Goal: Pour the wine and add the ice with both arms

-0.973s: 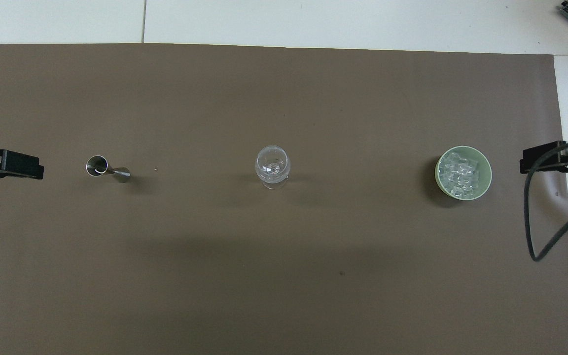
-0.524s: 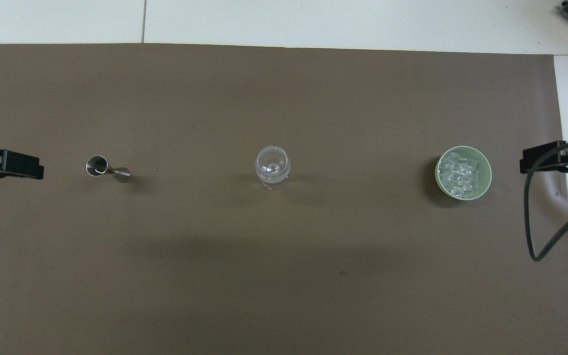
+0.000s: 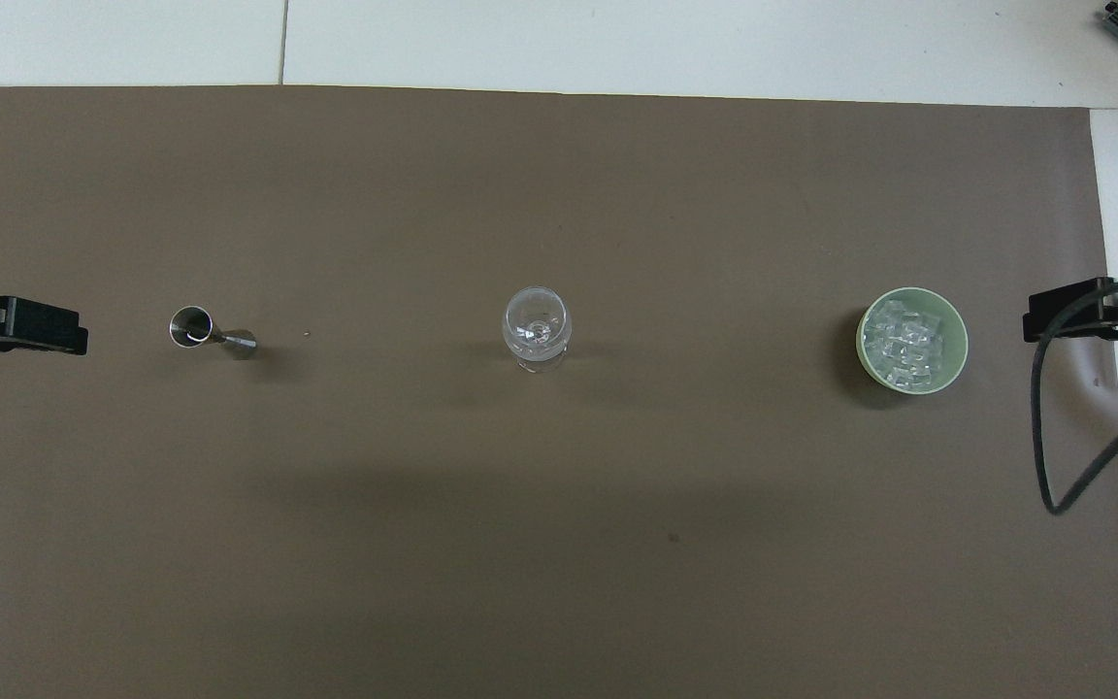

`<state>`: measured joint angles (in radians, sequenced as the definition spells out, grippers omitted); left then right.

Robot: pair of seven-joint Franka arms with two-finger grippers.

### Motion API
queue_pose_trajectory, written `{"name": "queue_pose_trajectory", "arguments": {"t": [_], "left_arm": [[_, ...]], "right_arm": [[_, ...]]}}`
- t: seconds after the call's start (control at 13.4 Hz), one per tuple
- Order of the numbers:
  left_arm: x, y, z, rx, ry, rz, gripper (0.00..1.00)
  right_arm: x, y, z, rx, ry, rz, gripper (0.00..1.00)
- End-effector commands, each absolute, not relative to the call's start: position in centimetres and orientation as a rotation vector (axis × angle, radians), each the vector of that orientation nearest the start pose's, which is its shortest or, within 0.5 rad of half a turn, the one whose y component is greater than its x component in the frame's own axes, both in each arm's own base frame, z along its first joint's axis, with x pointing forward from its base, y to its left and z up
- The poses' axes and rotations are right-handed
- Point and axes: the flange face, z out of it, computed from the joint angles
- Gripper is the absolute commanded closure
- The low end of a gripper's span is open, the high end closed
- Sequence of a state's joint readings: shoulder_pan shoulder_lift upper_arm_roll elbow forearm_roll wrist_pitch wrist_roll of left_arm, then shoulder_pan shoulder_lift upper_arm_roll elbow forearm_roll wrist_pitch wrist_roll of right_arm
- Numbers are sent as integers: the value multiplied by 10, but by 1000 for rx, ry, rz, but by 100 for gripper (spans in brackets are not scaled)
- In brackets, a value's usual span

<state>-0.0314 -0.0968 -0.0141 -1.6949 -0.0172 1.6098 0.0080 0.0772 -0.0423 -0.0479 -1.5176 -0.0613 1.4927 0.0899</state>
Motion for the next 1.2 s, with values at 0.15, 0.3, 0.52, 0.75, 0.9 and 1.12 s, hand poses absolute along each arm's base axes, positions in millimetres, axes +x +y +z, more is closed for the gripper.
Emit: {"name": "queue_pose_trajectory", "arguments": {"t": [0.15,0.3,0.52,0.75,0.9,1.12], "left_arm": [[511,-26,609,-3162,80,-4,0],[510,-23,608,-3162,71,5,0],[513,-16,607,-3167,-189,45,0],[513,-3,592,-3147,-591,190,0],[517,4,584,-3159,-742,290,0],[536,14,580,-3053,-1210,418,0]], "right_arm": [[528,6,667,-3179,89,-25,0],[528,6,666,-3179,89,-22,0],[528,6,666,-3179,89,-22,0],[528,6,666,-3179,89,-22,0],[528,6,666,-3179,89,-22,0],[528,6,666,-3179,89,-22,0]]}}
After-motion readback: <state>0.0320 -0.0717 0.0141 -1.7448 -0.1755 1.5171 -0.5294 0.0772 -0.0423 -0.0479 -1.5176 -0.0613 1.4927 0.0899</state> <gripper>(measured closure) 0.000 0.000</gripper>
